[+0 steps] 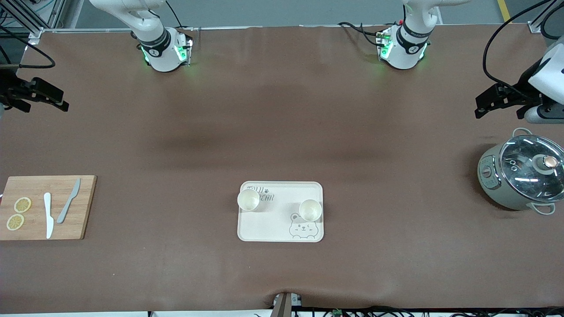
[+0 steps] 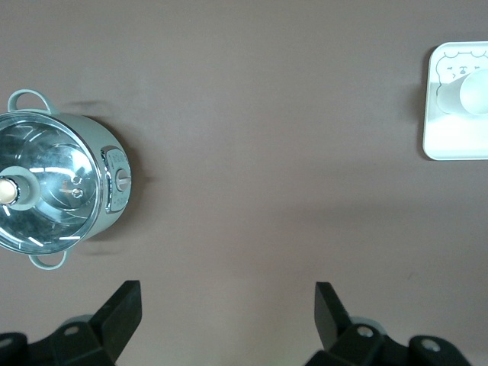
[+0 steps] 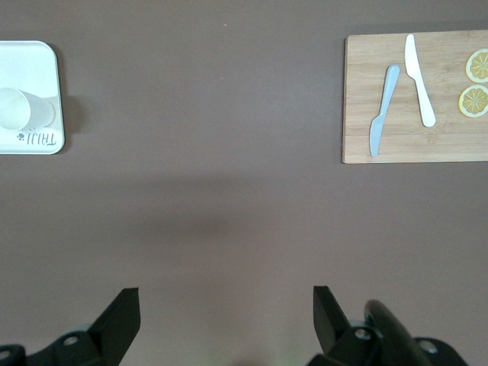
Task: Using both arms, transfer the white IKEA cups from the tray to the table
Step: 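Move the left gripper from rest toward the white tray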
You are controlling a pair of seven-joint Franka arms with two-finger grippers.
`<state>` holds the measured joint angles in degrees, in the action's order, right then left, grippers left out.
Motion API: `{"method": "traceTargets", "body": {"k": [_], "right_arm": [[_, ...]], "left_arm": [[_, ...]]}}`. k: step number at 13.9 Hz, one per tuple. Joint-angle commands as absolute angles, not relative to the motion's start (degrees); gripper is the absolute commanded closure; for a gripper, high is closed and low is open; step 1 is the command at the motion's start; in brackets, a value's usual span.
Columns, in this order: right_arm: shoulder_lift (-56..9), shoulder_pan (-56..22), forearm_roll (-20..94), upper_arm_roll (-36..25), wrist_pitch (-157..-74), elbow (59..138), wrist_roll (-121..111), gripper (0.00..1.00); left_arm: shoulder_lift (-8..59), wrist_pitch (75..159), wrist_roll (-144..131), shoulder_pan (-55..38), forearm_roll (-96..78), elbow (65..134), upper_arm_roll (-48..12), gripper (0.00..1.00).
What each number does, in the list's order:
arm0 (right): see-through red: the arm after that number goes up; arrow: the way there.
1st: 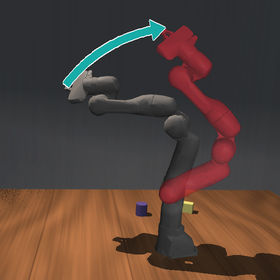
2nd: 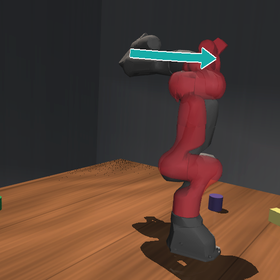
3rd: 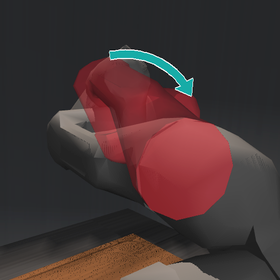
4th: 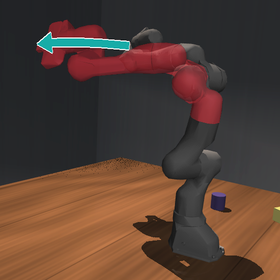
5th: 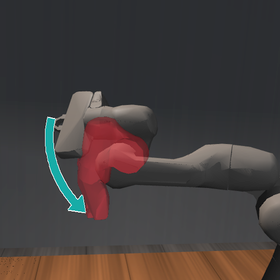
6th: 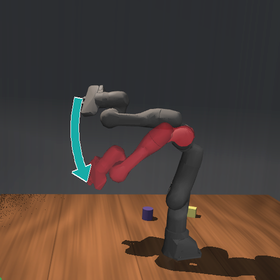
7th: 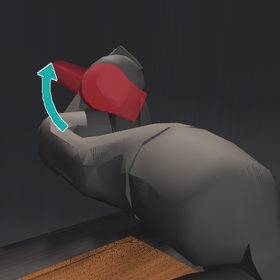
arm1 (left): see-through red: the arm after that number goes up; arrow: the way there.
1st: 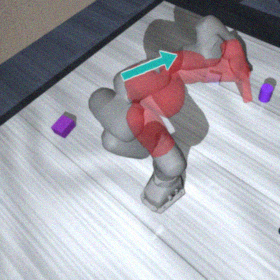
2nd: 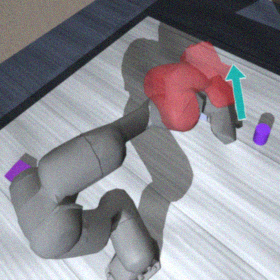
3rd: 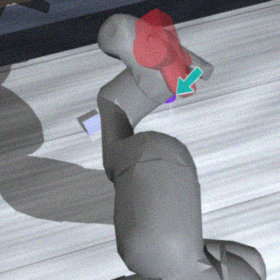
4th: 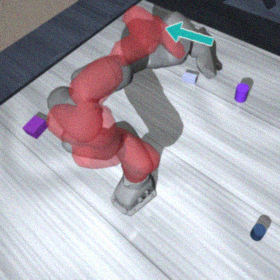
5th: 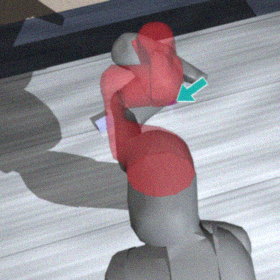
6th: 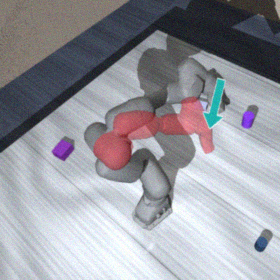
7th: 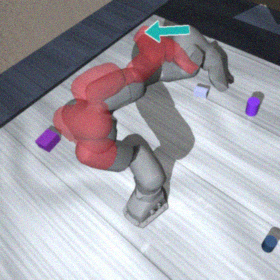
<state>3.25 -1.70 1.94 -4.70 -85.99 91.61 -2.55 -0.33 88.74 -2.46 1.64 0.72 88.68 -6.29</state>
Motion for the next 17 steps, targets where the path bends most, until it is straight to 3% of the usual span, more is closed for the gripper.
{"method": "traceTargets", "body": {"k": [1,8,17], "right_arm": [[3.2,-0.6,1.0,-4.0,-85.7,91.1,-2.9,0.00],[3.2,-0.5,1.0,-4.0,-85.7,91.1,-2.9,0.00],[2.7,-0.4,1.1,-4.1,-85.6,91.1,-2.9,0.00]], "left_arm": [[-0.6,88.2,-1.5,1.9,1.7,88.1,-6.7,0.00],[-0.1,88.2,-2.1,1.8,1.7,88.3,-6.7,0.00],[9.6,95.0,-5.3,0.3,1.5,88.4,-10.8,0.00]]}}
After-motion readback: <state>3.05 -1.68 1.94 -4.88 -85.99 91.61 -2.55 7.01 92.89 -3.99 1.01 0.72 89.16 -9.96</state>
